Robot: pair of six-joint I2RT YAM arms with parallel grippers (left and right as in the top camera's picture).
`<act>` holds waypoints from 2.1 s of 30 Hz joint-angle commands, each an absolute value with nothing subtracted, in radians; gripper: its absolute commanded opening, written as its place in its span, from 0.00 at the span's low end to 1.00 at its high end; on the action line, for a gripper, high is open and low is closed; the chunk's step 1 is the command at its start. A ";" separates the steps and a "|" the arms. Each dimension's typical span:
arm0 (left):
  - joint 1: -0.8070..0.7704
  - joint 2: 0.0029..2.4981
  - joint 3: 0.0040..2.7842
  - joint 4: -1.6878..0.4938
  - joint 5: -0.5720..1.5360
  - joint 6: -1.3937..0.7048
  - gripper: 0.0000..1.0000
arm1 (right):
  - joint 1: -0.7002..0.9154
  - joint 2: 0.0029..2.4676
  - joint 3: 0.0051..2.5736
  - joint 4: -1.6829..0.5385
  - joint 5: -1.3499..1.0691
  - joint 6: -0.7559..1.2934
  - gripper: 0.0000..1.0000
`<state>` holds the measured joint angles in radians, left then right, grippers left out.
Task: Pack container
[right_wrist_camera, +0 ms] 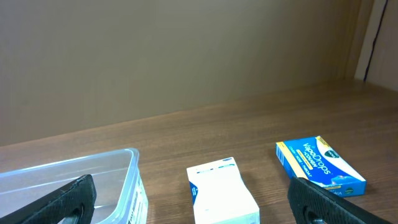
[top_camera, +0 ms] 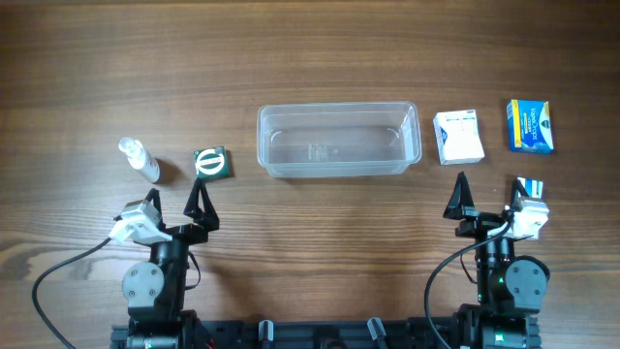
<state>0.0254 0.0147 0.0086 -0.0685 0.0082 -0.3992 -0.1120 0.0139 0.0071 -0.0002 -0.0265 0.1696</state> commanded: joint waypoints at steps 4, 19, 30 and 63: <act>0.020 0.009 0.006 -0.074 0.010 -0.404 1.00 | -0.109 0.014 0.005 0.002 -0.047 0.158 1.00; 0.020 0.009 0.006 -0.074 0.010 -0.405 1.00 | -0.109 0.014 0.005 0.002 -0.047 0.158 1.00; 0.020 0.009 0.006 -0.075 0.010 -0.404 1.00 | -0.109 0.014 0.005 0.002 -0.047 0.158 1.00; 0.020 0.009 0.006 -0.074 0.010 -0.405 1.00 | -0.109 0.018 0.007 0.157 -0.035 0.931 1.00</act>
<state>0.0254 0.0147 0.0086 -0.0685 0.0082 -0.3992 -0.1120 0.0170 0.0059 0.0723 -0.0147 0.9386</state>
